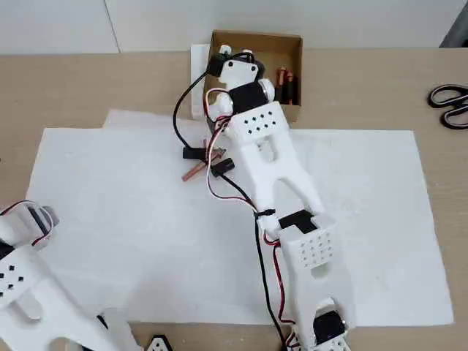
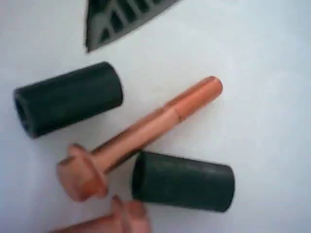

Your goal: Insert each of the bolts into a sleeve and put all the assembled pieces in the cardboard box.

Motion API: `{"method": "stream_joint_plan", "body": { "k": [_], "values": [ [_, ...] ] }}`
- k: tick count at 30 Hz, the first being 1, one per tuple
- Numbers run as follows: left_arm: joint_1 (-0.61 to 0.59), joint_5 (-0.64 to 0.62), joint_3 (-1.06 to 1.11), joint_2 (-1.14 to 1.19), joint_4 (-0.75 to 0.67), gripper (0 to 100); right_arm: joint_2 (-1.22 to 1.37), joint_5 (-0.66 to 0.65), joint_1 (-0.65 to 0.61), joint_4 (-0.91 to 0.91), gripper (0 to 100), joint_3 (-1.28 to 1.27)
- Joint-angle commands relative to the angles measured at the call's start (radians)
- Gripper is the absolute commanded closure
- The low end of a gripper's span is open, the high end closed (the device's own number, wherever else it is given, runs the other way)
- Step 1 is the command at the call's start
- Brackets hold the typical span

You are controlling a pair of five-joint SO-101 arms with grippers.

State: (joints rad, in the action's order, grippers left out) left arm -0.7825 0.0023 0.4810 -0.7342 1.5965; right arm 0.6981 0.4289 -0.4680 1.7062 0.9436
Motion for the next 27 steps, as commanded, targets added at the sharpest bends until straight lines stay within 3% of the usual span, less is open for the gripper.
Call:
{"method": "stream_joint_plan", "body": {
  "k": [1,7,13,27],
  "values": [
    [0.002,0.006,-0.004,-0.015,-0.017,78,-0.001,0.025,-0.013,0.01,86.9,0.051],
    [0.002,0.006,-0.004,-0.014,-0.021,78,0.002,0.295,-0.028,-0.002,86.6,0.052],
    [0.002,0.008,-0.004,-0.014,-0.021,78,0.059,0.427,-0.056,-0.004,86.6,0.051],
    [0.002,0.021,-0.002,-0.014,-0.015,78,0.168,0.479,-0.056,-0.084,86.6,0.057]
  ]
}}
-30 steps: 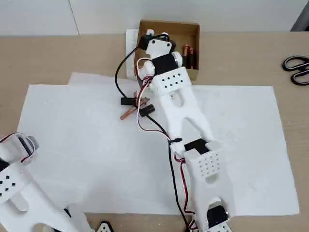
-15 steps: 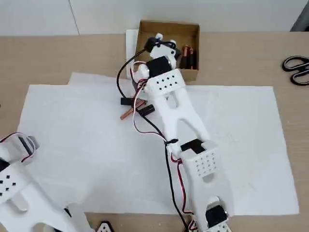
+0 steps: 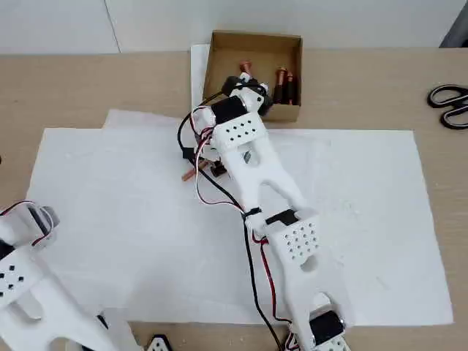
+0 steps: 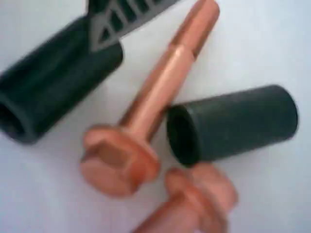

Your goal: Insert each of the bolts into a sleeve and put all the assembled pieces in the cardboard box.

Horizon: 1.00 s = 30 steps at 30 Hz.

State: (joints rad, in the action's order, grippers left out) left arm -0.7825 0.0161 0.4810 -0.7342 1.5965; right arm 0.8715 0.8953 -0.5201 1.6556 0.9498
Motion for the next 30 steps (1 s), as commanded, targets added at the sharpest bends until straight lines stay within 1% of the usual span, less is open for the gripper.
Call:
{"method": "stream_joint_plan", "body": {
  "k": [1,7,14,26,28,30],
  "values": [
    [0.002,0.008,-0.002,-0.014,-0.015,78,0.001,0.012,-0.004,-0.044,86.6,0.051],
    [0.002,0.008,-0.002,-0.014,-0.015,78,0.031,0.012,0.001,-0.088,86.6,0.051],
    [0.002,0.008,-0.002,-0.014,-0.018,78,0.097,0.012,0.013,-0.09,86.8,0.051],
    [0.002,0.02,-0.002,-0.014,-0.02,78,0.114,0.006,0.068,-0.001,87.2,0.051],
    [0.002,0.02,-0.002,-0.014,-0.02,78,0.114,0.005,0.084,0.024,90.6,0.051],
    [0.002,0.02,-0.002,-0.014,-0.02,78,0.11,0.005,0.101,0.045,97.4,0.051]
  ]
}}
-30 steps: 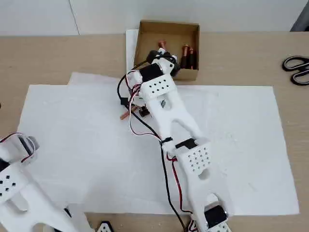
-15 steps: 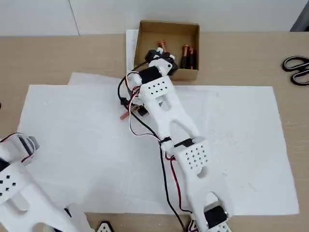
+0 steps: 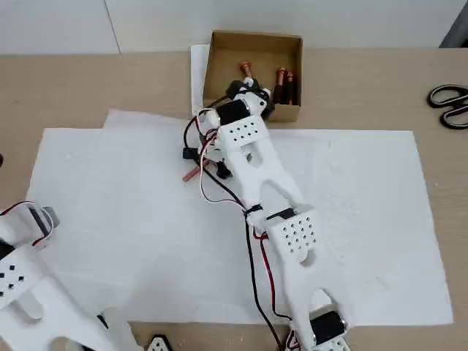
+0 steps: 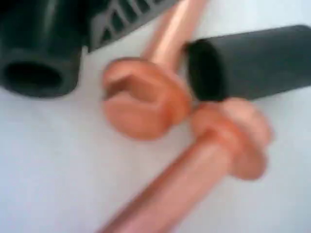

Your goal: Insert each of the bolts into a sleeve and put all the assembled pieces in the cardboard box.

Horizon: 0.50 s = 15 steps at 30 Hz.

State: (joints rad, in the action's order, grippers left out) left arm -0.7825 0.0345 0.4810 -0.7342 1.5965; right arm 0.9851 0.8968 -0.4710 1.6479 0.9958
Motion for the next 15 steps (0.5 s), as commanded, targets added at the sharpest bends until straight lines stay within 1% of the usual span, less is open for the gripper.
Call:
{"method": "stream_joint_plan", "body": {
  "k": [1,3,8,13,15],
  "values": [
    [0.002,0.002,-0.002,-0.014,-0.02,78,-0.005,0.003,0.059,0.059,99.8,0.005],
    [0.002,0.002,-0.002,-0.014,-0.02,78,-0.005,0.002,0.071,0.064,98.5,0.005],
    [0.015,0.003,-0.004,-0.014,-0.018,78,-0.068,-0.012,0.087,0.076,99.5,0.005],
    [0.143,0.028,-0.005,-0.012,-0.014,78,-0.216,-0.137,0.087,0.081,99.5,-0.002],
    [0.206,0.028,-0.007,-0.011,-0.017,78,-0.269,-0.207,0.088,0.085,99.5,-0.003]
  ]
}}
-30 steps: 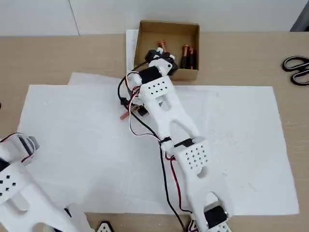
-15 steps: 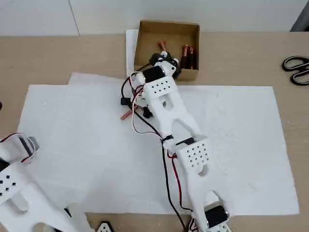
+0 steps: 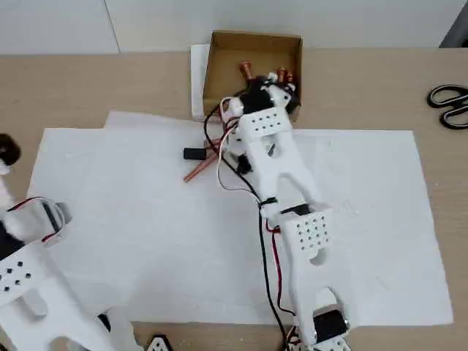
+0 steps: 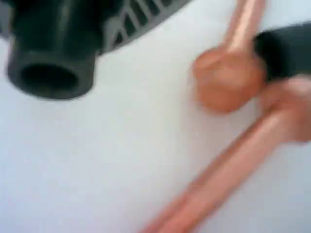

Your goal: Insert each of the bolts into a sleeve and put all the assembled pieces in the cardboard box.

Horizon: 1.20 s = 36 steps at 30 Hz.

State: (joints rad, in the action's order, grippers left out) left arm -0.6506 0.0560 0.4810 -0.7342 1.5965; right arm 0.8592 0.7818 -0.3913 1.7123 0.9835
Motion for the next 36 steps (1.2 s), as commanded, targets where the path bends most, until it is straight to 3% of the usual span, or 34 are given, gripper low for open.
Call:
{"method": "stream_joint_plan", "body": {
  "k": [1,9,18,26,36],
  "values": [
    [0.109,0.006,-0.007,-0.009,-0.021,78,-0.168,-0.138,0.008,0.021,99.5,0.009],
    [0.345,-0.02,-0.041,0.209,-0.114,78,-0.44,-0.511,0.012,0.022,99.5,-0.141],
    [0.606,0.028,-0.438,0.743,-0.115,78,-0.622,-0.773,0.154,0.019,99.5,-0.328],
    [0.786,0.08,-0.754,1.074,-0.114,79,-0.584,-0.812,0.173,0.018,99.5,-0.417],
    [0.856,0.081,-1.029,1.359,-0.114,79,-0.584,-0.818,0.171,0.015,99.5,-0.417]
  ]
}}
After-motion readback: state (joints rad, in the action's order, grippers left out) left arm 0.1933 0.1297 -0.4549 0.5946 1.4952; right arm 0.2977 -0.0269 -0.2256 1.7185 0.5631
